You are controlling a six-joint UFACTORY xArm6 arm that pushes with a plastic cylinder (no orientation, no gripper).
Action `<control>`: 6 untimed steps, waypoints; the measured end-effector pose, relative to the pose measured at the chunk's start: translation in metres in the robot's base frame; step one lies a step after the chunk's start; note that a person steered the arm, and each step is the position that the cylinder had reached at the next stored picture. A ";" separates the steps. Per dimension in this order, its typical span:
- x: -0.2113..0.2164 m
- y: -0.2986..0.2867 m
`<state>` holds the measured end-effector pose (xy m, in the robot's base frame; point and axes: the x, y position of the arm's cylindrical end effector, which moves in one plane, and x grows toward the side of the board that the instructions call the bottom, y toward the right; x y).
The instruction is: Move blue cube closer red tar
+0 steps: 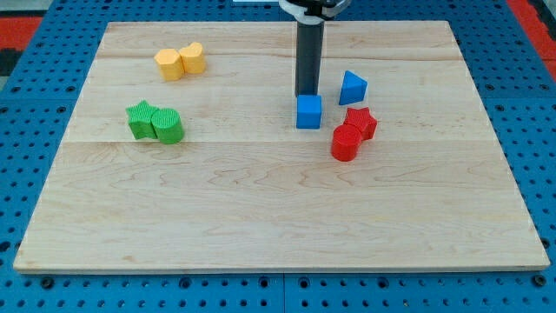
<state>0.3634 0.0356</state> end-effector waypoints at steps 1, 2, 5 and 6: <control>0.005 -0.019; 0.010 -0.044; 0.039 -0.016; 0.026 -0.026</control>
